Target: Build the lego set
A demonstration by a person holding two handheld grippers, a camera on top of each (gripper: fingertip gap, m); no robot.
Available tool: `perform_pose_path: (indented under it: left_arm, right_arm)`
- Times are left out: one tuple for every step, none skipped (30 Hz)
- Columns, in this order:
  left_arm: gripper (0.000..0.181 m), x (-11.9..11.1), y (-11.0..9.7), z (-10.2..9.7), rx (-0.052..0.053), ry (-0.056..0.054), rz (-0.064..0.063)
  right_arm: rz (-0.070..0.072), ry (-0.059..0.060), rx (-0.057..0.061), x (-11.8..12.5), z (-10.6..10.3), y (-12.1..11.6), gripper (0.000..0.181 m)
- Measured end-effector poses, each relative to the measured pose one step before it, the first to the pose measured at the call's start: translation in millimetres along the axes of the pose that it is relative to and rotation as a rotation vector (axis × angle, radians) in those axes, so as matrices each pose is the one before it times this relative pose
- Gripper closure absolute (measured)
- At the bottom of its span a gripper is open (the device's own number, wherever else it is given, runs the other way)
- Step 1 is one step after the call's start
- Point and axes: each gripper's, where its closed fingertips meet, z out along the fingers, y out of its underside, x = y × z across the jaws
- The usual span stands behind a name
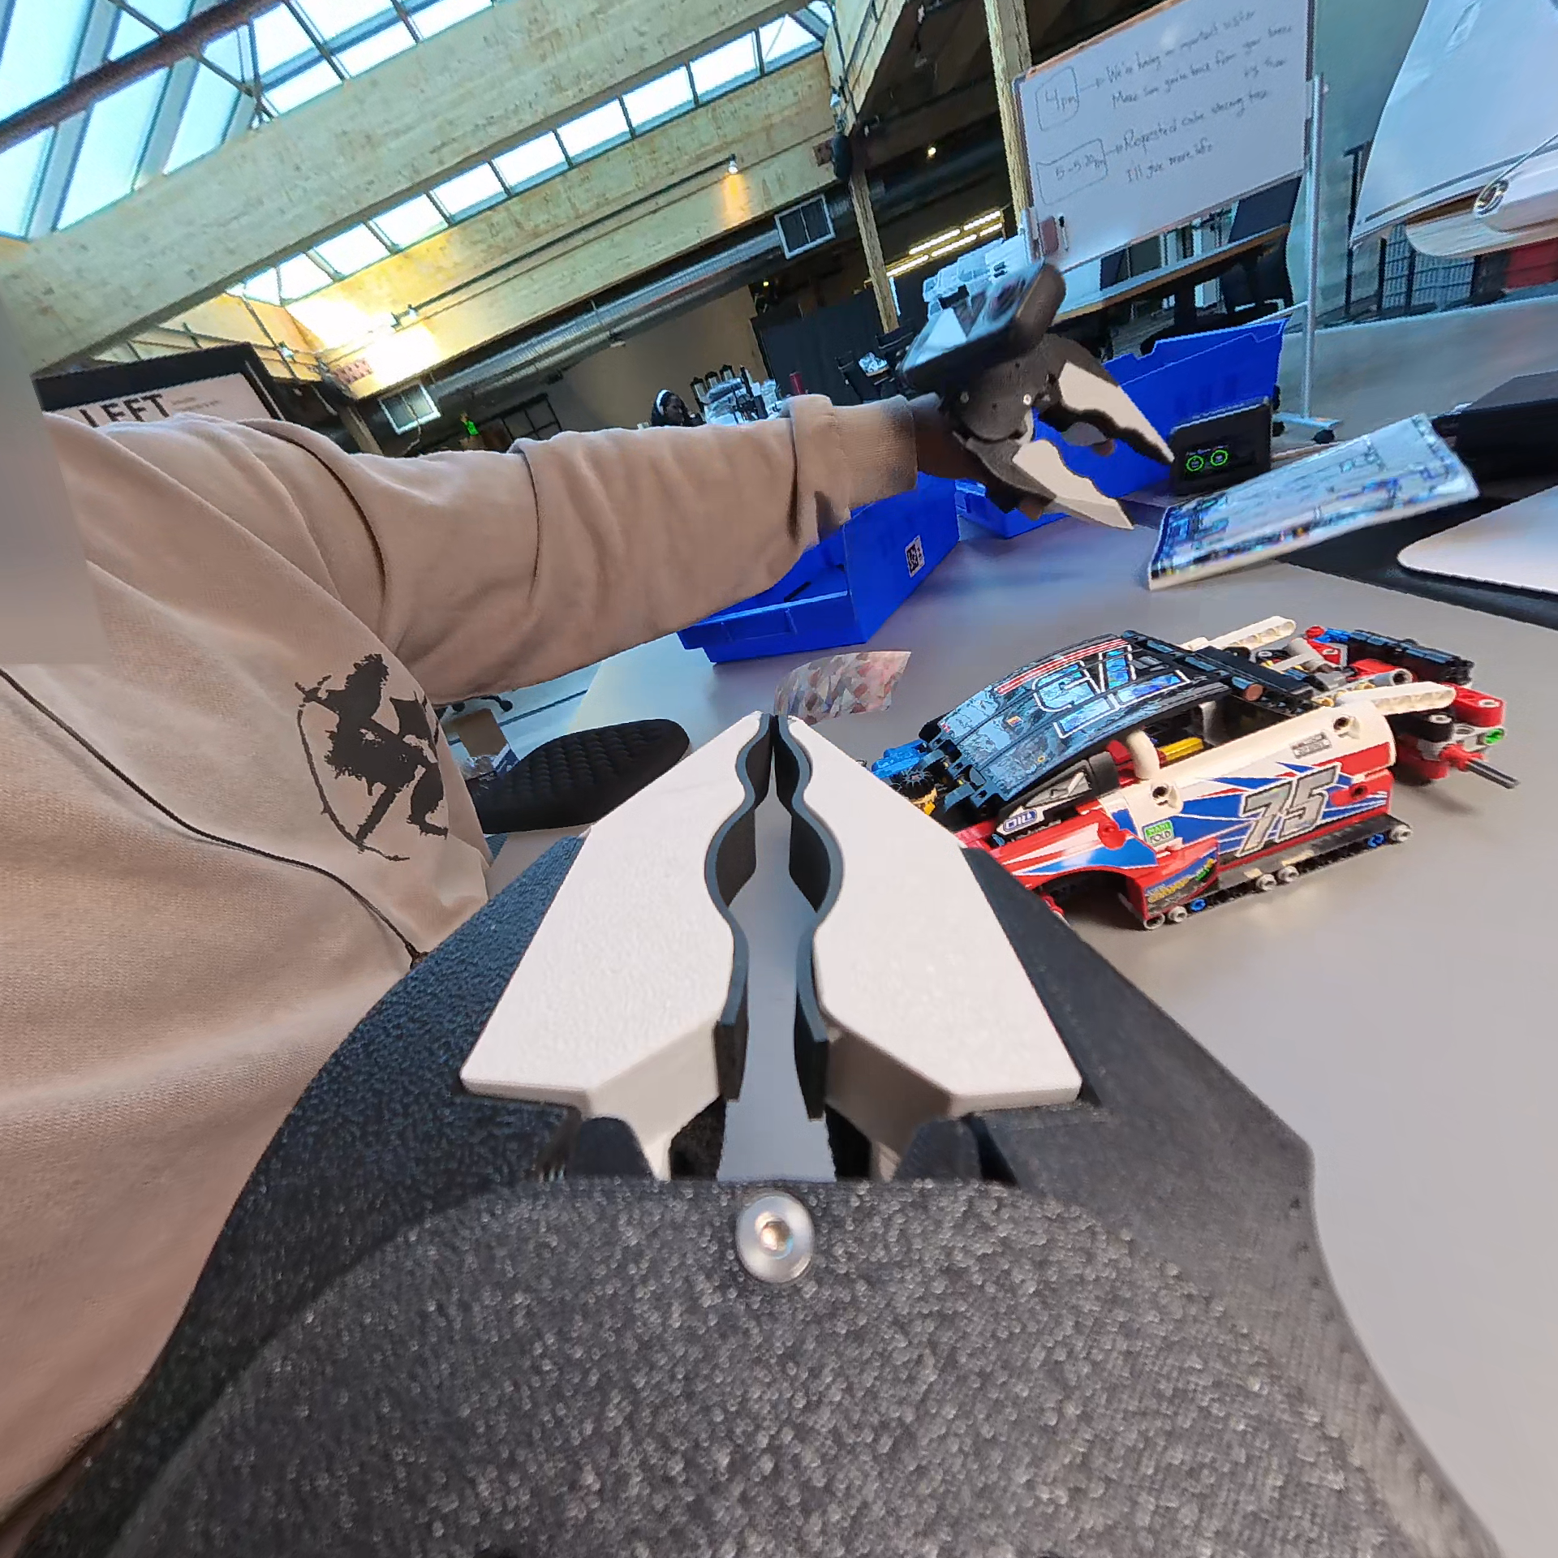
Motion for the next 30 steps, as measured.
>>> perform_pose_path:
  left_arm:
    - [0.123,-1.04,-1.66,-4.7,0.0087,0.0197,-0.0691]
    - [0.116,0.09,-3.63,-5.9,0.014,0.0146,-0.0574]
    - [0.112,1.31,-6.05,-7.33,0.0237,0.0078,-0.0438]
    - [0.112,2.12,-8.25,-8.25,0.0314,-0.001,-0.0399]
    - [0.112,5.48,-10.79,-9.15,0.0437,0.0078,-0.0356]
    - [0.112,8.44,-12.67,-9.48,0.0548,0.0142,-0.0355]
    - [0.112,11.21,-12.3,-8.95,0.052,0.019,-0.0383]
    - [0.112,16.5,-12.15,-8.46,0.0539,0.0397,-0.0353]
    - [0.114,21.1,-11.49,-7.42,0.0571,0.053,-0.0291]
    - [0.117,21.47,-9.04,-5.6,0.0474,0.041,-0.0236]
    - [0.121,24.68,-7.15,-4.34,0.0443,0.0508,-0.009]
    - [0.124,27.68,-5.77,-2.74,0.0458,0.0629,-0.0055]
    - [0.128,27.86,-3.28,-0.68,0.0383,0.0623,-0.0098]
    - [0.131,26.91,-1.05,1.27,0.0307,0.0608,-0.0124]
    - [0.133,23.64,1.21,3.18,0.0253,0.0496,-0.0151]
    - [0.136,19.21,4.48,4.8,0.0107,0.0353,-0.0202]
    - [0.136,15.96,8.07,5.5,-0.0089,0.0292,-0.0156]
    - [0.134,11.47,9.14,5.65,-0.0144,0.0101,0.0008]
    - [0.135,7.57,8.21,5.27,-0.007,-0.0101,0.0199]
    - [0.136,7.54,7.88,5.01,-0.0065,-0.0063,0.0311]
    - [0.137,7.35,6.58,4.73,-0.0045,-0.0023,0.0253]
    - [0.14,5.3,4.12,3.85,0.004,-0.011,0.023]
    - [0.144,4.38,2.75,2.87,0.0038,-0.0116,0.0259]
    - [0.146,3.5,2.81,2.52,-0.0076,-0.0107,0.0302]
    - [0.148,0.28,2.88,2.48,-0.014,-0.0272,0.034]
    - [0.15,-0.23,1.39,2.25,-0.0044,-0.0277,0.0361]
    - [0.152,1.35,0.68,2.18,0.0016,-0.0125,0.0262]
    - [0.154,0.49,-0.15,1.92,0.0054,-0.0146,0.0155]
    - [0.156,2.36,-1.27,0.98,0.0081,-0.0011,0.0108]
    - [0.156,5.01,-2.63,-0.02,0.0094,0.0184,0.0047]
  right_arm:
    - [0.0015,-0.0015,0.0,-0.19,0.43,0.2,0.181]
    - [0.0017,-0.0009,-0.0012,0.07,0.5,0.52,0.181]
    - [0.001,-0.0004,-0.0019,0.0,0.57,0.58,0.181]
    - [0.0001,-0.0009,-0.0007,-0.3,0.56,0.19,0.181]
    - [-0.0007,-0.0016,0.0002,-0.67,0.58,-0.02,0.181]
    - [-0.002,-0.0008,-0.0001,-0.69,0.69,-0.11,0.181]
    - [-0.0032,0.0004,-0.0007,-0.72,0.68,-0.13,0.181]
    - [-0.0037,-0.0006,0.0,-1.11,0.82,-0.12,0.181]
    - [-0.0018,-0.0033,0.0009,-1.43,0.99,-0.32,0.181]
    - [-0.0015,-0.0041,-0.0007,-1.78,1.27,-0.09,0.181]
    - [-0.003,-0.0049,-0.0015,-1.91,1.33,0.17,0.181]
    - [-0.0022,-0.0065,-0.0019,-2.09,1.66,0.43,0.181]
    - [-0.001,-0.0085,-0.001,-2.4,1.81,0.28,0.181]
    - [0.0001,-0.0097,0.0005,-2.52,1.86,0.14,0.181]
    - [0.0016,-0.0104,0.0,-2.39,2.0,0.32,0.181]
    - [0.0016,-0.0085,-0.0025,-1.87,2.06,0.82,0.181]
    - [0.0001,-0.005,-0.006,-1.1,1.88,1.57,0.181]
    - [-0.0009,-0.0004,-0.0068,-0.25,1.68,1.92,0.181]
    - [0.0,0.0009,-0.0054,0.17,1.31,1.8,0.181]
    - [0.0006,0.0014,-0.0033,0.3,0.85,1.32,0.181]
    - [0.0016,0.0014,-0.0015,0.59,0.44,1.02,0.181]
    - [0.0042,0.0011,-0.0001,0.89,0.03,0.82,0.181]
    - [0.0054,-0.0006,-0.0007,0.75,-0.14,0.93,0.181]
    - [0.0061,-0.0044,-0.0041,0.19,-0.1,1.52,0.181]
    - [0.0076,-0.0104,-0.0085,-0.64,0.06,2.41,0.181]
    - [0.0067,-0.0109,-0.0102,-0.73,0.33,2.91,0.181]
    - [0.0059,-0.0136,-0.0108,-1.2,0.89,3.28,0.181]
    - [0.0088,-0.0178,-0.0178,-1.99,1.64,4.38,0.181]
    - [0.0068,-0.0144,-0.0233,-1.8,2.65,5.21,0.181]
    - [-0.0018,-0.0104,-0.0221,-1.94,3.18,4.95,0.181]
